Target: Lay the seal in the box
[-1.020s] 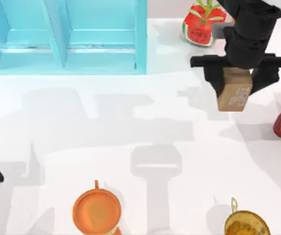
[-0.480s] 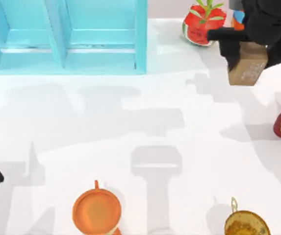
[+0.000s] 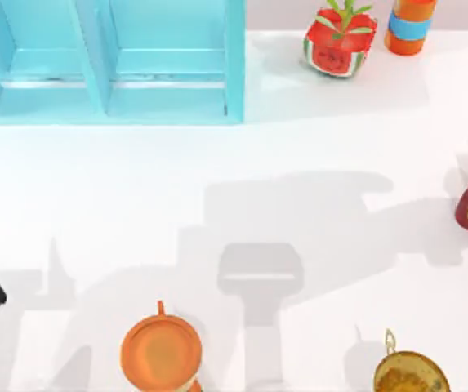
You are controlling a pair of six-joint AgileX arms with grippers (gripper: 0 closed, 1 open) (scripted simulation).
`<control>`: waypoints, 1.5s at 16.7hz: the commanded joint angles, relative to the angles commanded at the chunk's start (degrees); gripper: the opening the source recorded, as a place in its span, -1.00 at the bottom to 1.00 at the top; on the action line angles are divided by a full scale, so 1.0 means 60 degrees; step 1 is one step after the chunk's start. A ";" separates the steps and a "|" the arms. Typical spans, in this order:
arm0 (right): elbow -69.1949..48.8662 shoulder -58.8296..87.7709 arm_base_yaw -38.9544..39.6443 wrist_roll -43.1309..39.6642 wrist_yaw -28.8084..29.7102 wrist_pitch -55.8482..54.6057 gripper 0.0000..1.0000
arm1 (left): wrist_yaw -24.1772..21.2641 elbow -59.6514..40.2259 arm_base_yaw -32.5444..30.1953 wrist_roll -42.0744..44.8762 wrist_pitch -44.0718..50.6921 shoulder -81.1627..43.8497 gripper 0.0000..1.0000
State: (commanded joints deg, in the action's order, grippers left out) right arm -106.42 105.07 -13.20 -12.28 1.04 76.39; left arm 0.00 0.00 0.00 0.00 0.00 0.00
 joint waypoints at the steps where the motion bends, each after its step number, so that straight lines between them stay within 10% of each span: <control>1: 0.0376 -0.0083 -0.0579 -0.0582 -0.0022 0.0145 -1.00 | 0.0000 0.0000 0.0000 0.0000 0.0000 0.0000 1.00; 23: 0.3929 0.0261 -0.2066 -0.2081 -0.0179 -0.1707 -1.00 | 0.0000 0.0000 0.0000 0.0000 0.0000 0.0000 1.00; 25: 0.3929 0.0261 -0.2066 -0.2081 -0.0179 -0.1707 -0.70 | 0.0000 0.0000 0.0000 0.0000 0.0000 0.0000 1.00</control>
State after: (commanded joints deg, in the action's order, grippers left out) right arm -82.84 106.63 -25.60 -24.76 -0.04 66.15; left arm 0.00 0.00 0.00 0.00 0.00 0.00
